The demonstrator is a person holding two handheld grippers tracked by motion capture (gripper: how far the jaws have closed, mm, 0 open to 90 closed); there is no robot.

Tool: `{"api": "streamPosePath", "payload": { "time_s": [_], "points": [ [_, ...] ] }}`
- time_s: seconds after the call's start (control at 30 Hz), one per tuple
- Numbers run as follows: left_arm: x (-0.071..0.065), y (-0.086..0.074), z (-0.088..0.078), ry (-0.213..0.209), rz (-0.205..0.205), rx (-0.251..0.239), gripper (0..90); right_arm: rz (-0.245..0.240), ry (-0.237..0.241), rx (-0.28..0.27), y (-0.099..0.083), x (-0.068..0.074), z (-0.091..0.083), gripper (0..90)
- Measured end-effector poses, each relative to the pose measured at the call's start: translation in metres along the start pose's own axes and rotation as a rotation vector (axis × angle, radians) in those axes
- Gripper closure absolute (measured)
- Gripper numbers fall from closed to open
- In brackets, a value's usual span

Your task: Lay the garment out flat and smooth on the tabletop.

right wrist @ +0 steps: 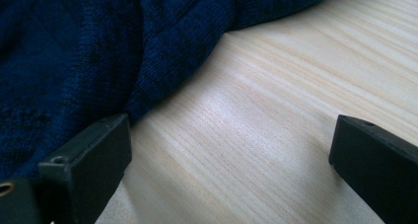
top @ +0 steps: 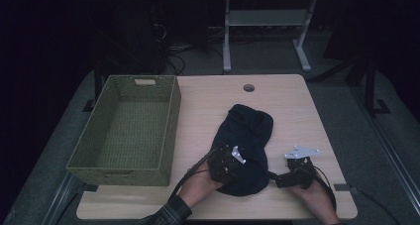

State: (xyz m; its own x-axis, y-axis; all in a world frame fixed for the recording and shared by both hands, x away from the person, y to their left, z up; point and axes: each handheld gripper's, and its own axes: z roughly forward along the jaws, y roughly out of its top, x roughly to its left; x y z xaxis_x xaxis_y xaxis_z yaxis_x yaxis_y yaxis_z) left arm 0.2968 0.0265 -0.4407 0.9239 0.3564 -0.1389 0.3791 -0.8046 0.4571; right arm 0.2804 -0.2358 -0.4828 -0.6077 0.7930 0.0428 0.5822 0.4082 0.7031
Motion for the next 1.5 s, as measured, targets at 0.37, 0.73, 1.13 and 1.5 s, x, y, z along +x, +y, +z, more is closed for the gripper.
{"api": "streamPosePath", "payload": {
  "time_s": [0.37, 0.73, 1.13, 1.5],
  "points": [
    [0.013, 0.002, -0.043, 0.036, -0.031, -0.126, 76.3, 0.0, -0.005, 0.01, 0.002, 0.0, -0.008, 22.3],
    [0.045, 0.005, -0.059, 0.11, -0.07, -0.174, 89.7, -0.006, 0.082, -0.093, 0.021, -0.004, -0.028, 81.6],
    [0.097, 0.012, -0.022, 0.204, -0.132, -0.128, 89.8, -0.037, 0.186, -0.055, 0.042, 0.006, 0.002, 90.0],
    [0.107, -0.002, -0.008, 0.184, -0.164, -0.091, 89.8, -0.071, 0.146, 0.024, 0.039, 0.013, 0.017, 90.0]
  ]
}}
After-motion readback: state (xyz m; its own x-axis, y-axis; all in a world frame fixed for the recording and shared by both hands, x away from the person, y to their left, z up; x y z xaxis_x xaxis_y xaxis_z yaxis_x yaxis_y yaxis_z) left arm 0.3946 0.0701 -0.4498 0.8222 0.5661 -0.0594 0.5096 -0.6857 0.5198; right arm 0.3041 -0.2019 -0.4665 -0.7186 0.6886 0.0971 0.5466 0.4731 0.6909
